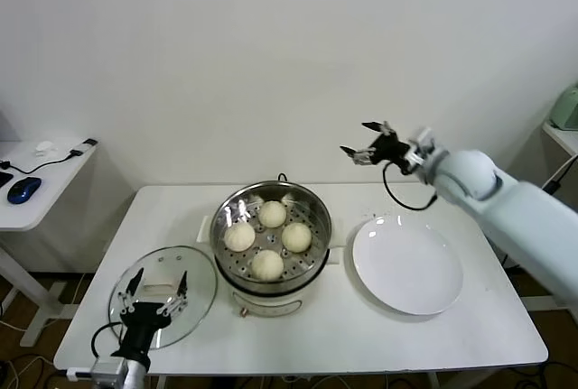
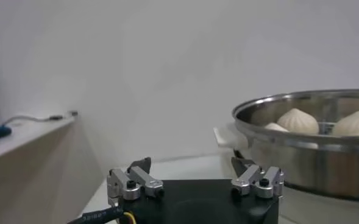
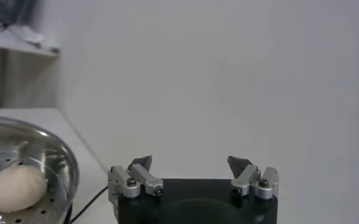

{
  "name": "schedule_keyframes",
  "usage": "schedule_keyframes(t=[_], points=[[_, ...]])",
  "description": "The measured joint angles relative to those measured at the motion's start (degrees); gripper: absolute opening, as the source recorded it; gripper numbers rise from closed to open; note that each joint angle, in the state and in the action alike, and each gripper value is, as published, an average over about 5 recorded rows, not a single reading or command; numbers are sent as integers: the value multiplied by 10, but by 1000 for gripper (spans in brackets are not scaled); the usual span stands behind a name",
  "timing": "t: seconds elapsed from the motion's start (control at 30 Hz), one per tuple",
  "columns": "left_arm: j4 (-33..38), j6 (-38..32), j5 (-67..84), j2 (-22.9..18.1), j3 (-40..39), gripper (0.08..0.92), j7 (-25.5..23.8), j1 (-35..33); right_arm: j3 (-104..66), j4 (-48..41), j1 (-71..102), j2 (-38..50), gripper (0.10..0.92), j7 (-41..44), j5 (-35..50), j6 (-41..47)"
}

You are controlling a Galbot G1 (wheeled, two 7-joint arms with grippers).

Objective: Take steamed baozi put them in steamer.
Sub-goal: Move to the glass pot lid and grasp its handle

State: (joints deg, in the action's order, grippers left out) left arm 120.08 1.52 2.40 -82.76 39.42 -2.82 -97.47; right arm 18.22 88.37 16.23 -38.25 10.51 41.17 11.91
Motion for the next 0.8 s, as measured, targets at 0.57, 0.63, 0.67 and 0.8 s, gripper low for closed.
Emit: schedule_keyframes(t=[0.57,0.63,0.67,0.8], points=[[-48,-117,-121,8,12,823,41,22,-433,26,545,-155,823,1,-133,-179],[-54,-134,-152,8,16,823,56,23,-451,26,576,-177,823,2,-141,-199],[-58,-142,-170,8,17,823,65,24,-458,26,588,-188,823,2,-145,-209],[-75,-172,-260,12,23,823,107,23,-481,31,623,-228,823,1,-159,-244]])
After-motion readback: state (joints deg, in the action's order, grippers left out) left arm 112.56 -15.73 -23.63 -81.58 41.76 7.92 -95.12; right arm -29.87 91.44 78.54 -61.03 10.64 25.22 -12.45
